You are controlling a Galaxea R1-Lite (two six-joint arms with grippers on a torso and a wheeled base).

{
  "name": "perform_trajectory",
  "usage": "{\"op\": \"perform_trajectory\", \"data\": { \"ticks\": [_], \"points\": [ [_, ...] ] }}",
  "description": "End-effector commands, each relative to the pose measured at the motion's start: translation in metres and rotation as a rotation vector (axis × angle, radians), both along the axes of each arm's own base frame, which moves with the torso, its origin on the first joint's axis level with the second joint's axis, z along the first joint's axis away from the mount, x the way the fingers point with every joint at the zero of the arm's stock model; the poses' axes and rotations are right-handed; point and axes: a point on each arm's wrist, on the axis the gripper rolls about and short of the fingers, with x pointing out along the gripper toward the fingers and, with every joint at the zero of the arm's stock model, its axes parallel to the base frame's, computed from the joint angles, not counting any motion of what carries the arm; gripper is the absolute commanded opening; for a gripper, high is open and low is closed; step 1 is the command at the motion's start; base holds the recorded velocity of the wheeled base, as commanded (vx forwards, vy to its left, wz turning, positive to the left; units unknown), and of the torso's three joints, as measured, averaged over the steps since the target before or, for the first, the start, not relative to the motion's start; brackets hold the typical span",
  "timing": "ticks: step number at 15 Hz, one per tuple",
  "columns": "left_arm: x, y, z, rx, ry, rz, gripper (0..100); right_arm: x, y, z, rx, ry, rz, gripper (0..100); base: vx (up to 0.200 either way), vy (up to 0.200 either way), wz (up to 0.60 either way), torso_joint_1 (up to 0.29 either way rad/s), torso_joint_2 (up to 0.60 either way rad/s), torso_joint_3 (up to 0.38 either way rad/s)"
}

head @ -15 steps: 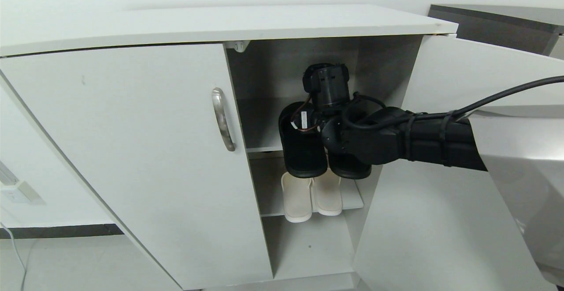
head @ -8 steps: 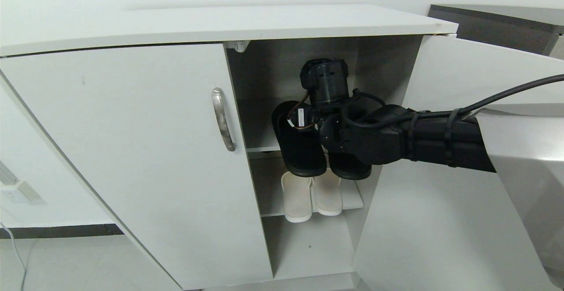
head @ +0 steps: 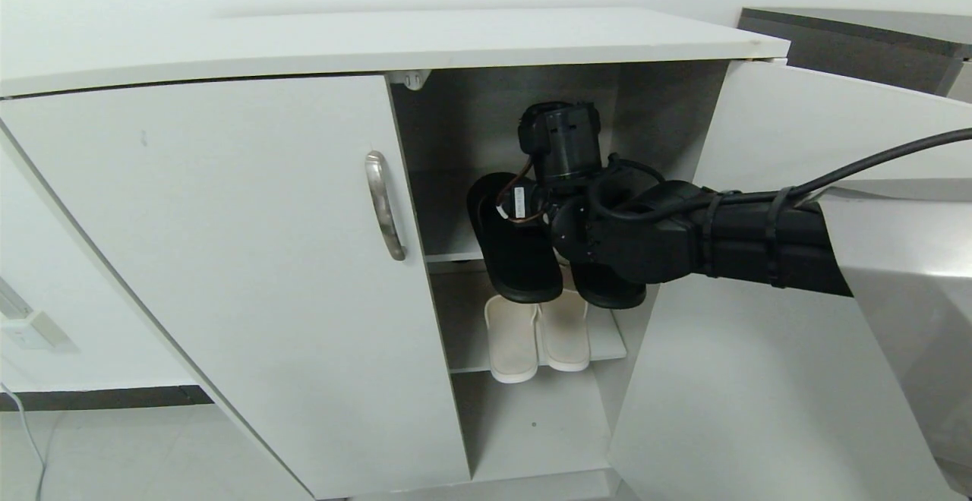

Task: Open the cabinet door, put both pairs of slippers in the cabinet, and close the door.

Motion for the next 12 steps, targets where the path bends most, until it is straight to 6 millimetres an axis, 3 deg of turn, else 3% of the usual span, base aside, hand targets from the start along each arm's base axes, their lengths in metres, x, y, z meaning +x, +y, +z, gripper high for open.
{"op": "perform_trajectory", "data": {
  "ticks": [1,12],
  "points": [
    [0.0001,0.0000,0.0000,0.000,0.001,0.001,0,0.0062,-0.0001,-0.0081,-0.016,0.009,-0.005,100,0.000,0.000,0.00,0.000,0.00,0.000],
    [0.0001,0.0000,0.0000,0.000,0.001,0.001,0,0.0043,-0.0010,-0.0003,0.006,-0.021,-0.006,100,0.000,0.000,0.00,0.000,0.00,0.000]
  ]
}}
